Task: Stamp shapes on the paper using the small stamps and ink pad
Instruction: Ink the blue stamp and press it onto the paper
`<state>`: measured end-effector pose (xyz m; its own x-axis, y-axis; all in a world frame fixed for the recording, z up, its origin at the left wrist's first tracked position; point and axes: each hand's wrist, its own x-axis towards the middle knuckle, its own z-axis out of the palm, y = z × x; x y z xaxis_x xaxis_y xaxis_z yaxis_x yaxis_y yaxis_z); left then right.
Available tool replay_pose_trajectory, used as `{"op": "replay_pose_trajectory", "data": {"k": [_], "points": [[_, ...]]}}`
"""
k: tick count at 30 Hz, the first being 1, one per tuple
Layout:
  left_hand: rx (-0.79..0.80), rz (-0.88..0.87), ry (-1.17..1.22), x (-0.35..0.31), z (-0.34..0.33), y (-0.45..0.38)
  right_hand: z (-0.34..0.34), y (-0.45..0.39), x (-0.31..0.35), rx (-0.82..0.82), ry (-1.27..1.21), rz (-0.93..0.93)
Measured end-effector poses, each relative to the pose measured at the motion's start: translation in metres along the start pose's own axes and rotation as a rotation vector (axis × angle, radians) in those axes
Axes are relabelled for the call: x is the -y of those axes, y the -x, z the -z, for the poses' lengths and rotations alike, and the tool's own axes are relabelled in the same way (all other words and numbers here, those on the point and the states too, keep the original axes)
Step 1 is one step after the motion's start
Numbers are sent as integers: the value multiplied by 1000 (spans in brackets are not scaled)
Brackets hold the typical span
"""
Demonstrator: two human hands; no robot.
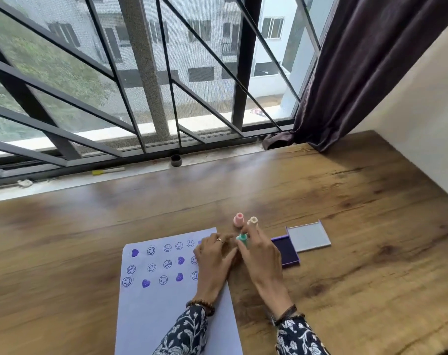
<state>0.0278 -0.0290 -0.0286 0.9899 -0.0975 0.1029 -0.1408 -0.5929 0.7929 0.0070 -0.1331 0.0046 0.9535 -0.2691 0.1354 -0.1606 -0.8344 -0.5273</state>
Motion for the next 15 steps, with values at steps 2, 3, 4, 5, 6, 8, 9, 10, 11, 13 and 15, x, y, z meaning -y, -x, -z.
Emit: {"op": "replay_pose_trajectory", "data": {"k": [2, 3, 4, 5, 6, 8, 9, 10, 11, 13, 15], "points": [[45, 11, 259, -2, 9, 2, 9, 5, 3, -13, -358, -219], [73, 35, 404, -5, 15, 4, 14, 7, 4, -12, -568, -337], [101, 59, 522, -8, 20, 6, 18, 10, 5, 1, -766, -438], [121, 82, 611, -12, 23, 7, 22, 14, 6, 26, -932, -520], [135, 102, 675, -17, 26, 9, 26, 17, 6, 55, -1068, -583], [146, 124, 747, -25, 30, 11, 32, 23, 12, 89, -1264, -684], [143, 127, 762, -28, 31, 13, 35, 25, 15, 97, -1325, -717], [137, 123, 771, -31, 33, 14, 37, 27, 17, 101, -1368, -739], [132, 107, 772, -33, 35, 15, 39, 28, 20, 102, -1399, -753], [121, 37, 752, -36, 38, 17, 42, 30, 24, 95, -1429, -766], [107, -28, 721, -37, 42, 17, 44, 31, 26, 84, -1450, -781]]}}
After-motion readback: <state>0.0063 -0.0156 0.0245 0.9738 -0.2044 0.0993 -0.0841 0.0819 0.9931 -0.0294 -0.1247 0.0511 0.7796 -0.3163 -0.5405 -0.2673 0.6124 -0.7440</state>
